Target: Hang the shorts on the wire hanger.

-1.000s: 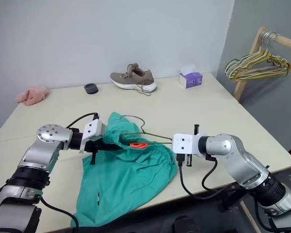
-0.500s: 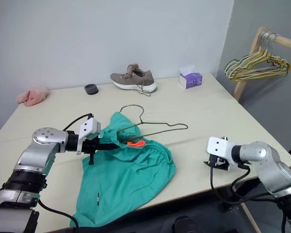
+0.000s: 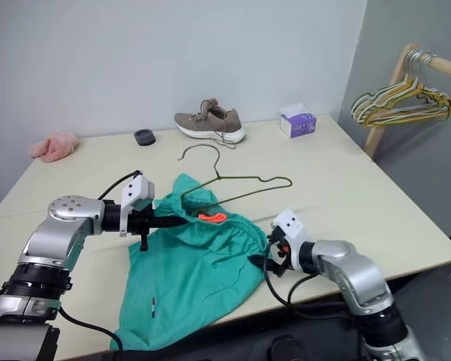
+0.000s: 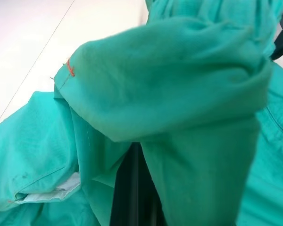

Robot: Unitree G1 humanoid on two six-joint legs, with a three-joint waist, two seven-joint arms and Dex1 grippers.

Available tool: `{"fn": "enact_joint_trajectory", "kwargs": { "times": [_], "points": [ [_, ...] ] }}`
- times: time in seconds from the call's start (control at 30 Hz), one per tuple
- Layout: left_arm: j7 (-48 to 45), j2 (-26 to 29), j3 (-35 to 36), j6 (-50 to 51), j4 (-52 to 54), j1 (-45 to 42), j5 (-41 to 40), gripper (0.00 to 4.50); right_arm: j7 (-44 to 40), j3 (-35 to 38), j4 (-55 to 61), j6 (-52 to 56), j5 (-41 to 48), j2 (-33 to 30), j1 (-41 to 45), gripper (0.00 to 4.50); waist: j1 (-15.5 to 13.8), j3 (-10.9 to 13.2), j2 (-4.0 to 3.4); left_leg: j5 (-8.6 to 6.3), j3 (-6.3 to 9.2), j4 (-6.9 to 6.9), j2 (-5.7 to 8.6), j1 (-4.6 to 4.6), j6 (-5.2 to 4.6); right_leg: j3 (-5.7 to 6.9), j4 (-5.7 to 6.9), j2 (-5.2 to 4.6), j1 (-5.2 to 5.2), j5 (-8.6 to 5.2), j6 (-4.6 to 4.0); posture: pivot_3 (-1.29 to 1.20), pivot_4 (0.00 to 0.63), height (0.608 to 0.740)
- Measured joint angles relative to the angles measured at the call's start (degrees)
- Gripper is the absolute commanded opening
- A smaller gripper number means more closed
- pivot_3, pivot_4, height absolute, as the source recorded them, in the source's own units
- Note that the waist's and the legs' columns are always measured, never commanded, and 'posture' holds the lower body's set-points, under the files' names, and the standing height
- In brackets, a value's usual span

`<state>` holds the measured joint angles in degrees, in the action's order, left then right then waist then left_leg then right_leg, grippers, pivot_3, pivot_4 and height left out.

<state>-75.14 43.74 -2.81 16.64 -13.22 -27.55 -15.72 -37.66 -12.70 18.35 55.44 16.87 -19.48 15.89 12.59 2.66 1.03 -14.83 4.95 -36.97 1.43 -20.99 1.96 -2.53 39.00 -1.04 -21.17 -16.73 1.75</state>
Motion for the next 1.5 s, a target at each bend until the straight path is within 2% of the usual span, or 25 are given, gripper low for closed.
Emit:
{"fn": "enact_joint_trajectory", "kwargs": {
  "times": [0.17, 0.33, 0.57, 0.77, 0.87, 1.1, 1.3, 1.5],
  "points": [
    [0.99, 0.09, 1.33, 2.14, 1.96, 1.07, -1.04, 0.0, 3.67, -0.34, -2.65, -1.38, -0.89, 1.2, 0.64, 1.71, -0.04, 0.0, -0.01, 0.0, -0.01, 0.0, 0.0, -0.01, 0.0, -0.01, 0.0, 0.0, -0.01, 0.0, 0.0, -0.22, 0.0, 0.74],
    [2.71, 0.09, 3.35, 4.37, 3.71, 2.04, -2.32, 0.0, 4.36, -0.87, -2.91, -5.17, -2.4, -1.44, 0.24, 0.01, -0.06, 0.0, -0.01, 0.0, -0.01, 0.0, 0.0, 0.01, 0.0, 0.01, 0.0, 0.0, 0.0, 0.0, 0.0, -0.22, 0.0, 0.74],
    [3.46, 0.41, 4.72, 10.68, 7.87, 4.35, -6.98, 0.0, 5.46, -1.51, -1.74, -9.72, -3.26, -2.93, -2.99, 0.01, 0.1, 0.0, -0.01, 0.0, -0.04, 0.0, 0.0, 0.0, 0.0, -0.02, 0.0, 0.01, 0.0, 0.0, 0.01, -0.22, 0.0, 0.74],
    [-2.48, 7.5, 4.78, 17.75, 12.43, 7.3, -12.53, 0.0, 4.68, 0.08, -3.19, -13.07, -4.04, -6.75, 0.05, 0.01, 0.08, 0.04, -0.05, 0.0, -0.07, 0.01, -0.01, 0.01, 0.0, -0.01, -0.01, 0.04, -0.01, -0.01, 0.0, -0.22, 0.0, 0.74],
    [-4.84, 10.0, 4.76, 17.87, 12.61, 7.33, -13.18, 0.0, 2.53, 0.82, -4.2, -15.18, -3.87, -9.93, 2.34, 0.01, -0.1, 0.04, -0.05, 0.0, -0.05, 0.01, -0.01, 0.02, 0.0, 0.01, -0.03, 0.04, 0.01, -0.01, -0.01, -0.22, 0.0, 0.74],
    [-6.99, 11.52, 4.11, 15.38, 12.26, 7.62, -12.52, 0.0, -0.91, 0.81, -5.81, -18.73, -2.72, -13.4, 3.75, 0.01, -0.07, 0.04, -0.05, 0.0, -0.12, 0.01, -0.01, 0.02, 0.0, -0.06, -0.02, 0.05, 0.01, -0.01, -0.01, -0.22, 0.0, 0.74],
    [-7.24, 12.33, 3.08, 12.89, 11.62, 7.75, -12.01, 0.0, -1.41, 0.77, -5.79, -19.48, -2.62, -14.06, 4.07, 0.01, -0.05, 0.04, -0.05, 0.0, -0.12, 0.03, -0.03, 0.01, -0.01, -0.06, -0.02, 0.05, -0.01, -0.01, -0.01, -0.23, 0.0, 0.74],
    [-6.18, 11.95, 3.14, 15.01, 9.77, 5.67, -13.78, 0.0, -1.57, 0.77, -6.16, -19.45, -2.03, -14.09, 3.89, 0.01, -0.08, 0.04, -0.05, 0.0, -0.13, 0.01, -0.02, 0.01, -0.01, -0.06, -0.02, 0.05, 0.0, -0.01, -0.01, -0.22, 0.0, 0.74]
  ]
}}
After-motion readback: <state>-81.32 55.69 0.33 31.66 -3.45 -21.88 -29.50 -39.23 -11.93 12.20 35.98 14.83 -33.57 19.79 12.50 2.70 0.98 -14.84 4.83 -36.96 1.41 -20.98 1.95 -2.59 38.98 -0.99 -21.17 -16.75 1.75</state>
